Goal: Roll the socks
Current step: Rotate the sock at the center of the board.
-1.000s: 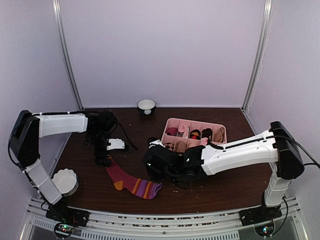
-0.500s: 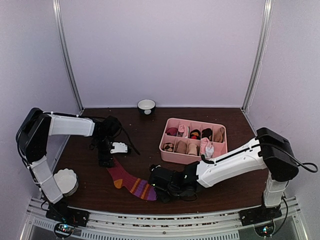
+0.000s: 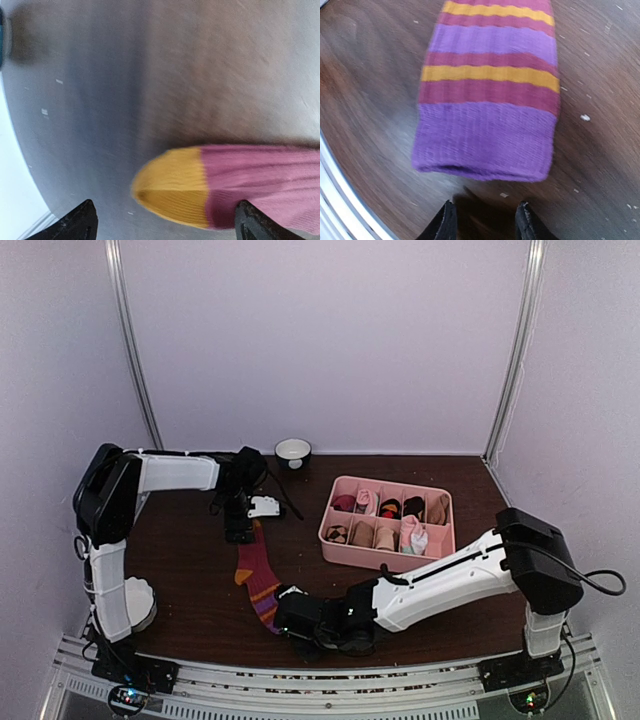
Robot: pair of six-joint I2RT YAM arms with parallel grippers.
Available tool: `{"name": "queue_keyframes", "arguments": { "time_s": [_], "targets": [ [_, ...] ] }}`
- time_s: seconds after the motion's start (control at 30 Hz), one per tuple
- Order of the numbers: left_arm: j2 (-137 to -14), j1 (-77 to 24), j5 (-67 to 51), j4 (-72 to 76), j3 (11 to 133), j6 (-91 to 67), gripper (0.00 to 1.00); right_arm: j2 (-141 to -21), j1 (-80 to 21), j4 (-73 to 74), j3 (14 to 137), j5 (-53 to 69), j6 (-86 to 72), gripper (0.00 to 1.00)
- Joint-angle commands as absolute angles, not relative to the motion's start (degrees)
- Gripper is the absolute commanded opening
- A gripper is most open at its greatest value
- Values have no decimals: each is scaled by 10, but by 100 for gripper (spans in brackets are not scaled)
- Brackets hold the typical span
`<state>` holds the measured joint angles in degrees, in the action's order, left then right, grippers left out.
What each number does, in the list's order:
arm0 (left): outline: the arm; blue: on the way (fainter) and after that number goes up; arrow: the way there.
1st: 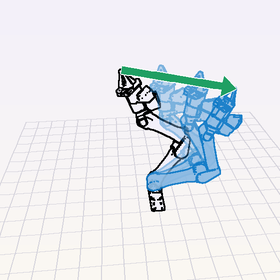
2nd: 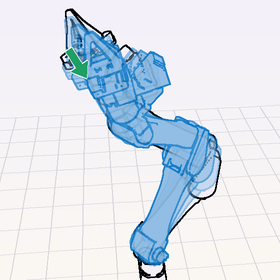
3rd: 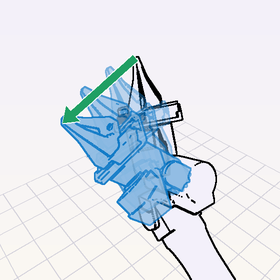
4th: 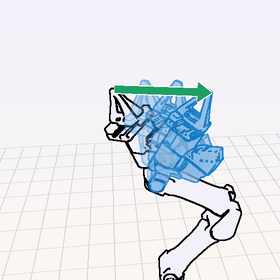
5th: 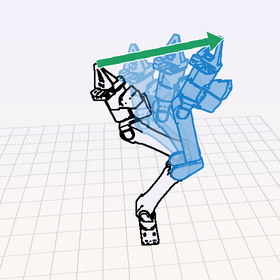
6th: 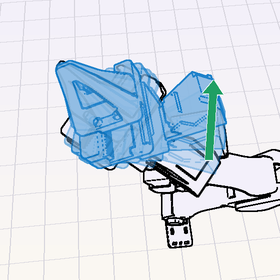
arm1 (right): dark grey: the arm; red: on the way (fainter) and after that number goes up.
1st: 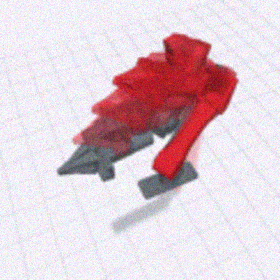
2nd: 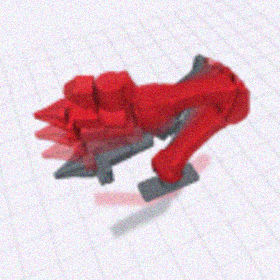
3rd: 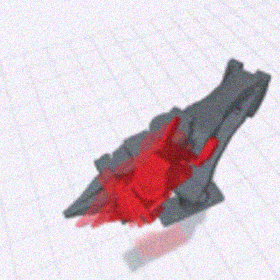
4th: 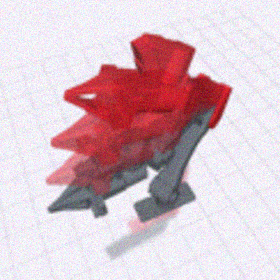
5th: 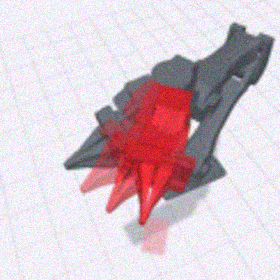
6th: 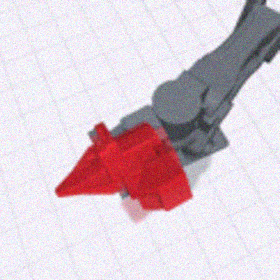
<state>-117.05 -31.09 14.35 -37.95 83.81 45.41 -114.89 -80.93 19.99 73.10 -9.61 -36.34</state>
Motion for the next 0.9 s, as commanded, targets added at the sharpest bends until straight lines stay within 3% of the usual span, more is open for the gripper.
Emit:
{"name": "queue_keyframes", "arguments": {
  "time_s": [0.0, 0.17, 0.37, 0.6, 0.73, 0.87],
  "targets": [
    [-1182, -314, 148, -366, 911, 445, 98, -1193, -817, 210, 781, -62, -359, 40],
    [-1129, -311, 181, -384, 945, 434, 98, -1229, -817, 223, 842, -52, -336, 40],
    [-981, -278, 293, -299, 889, 321, 98, -1231, -814, 211, 864, -27, -317, 38],
    [-870, -217, 28, -493, 812, 327, 98, -1107, -798, 143, 753, 44, -296, 37],
    [-842, -239, -11, -529, 729, 333, 98, -1032, -769, 102, 678, 67, -293, 38],
    [-810, -243, -46, -563, 679, 342, 98, -1059, -750, 147, 692, 34, -277, 35]
  ]
}}
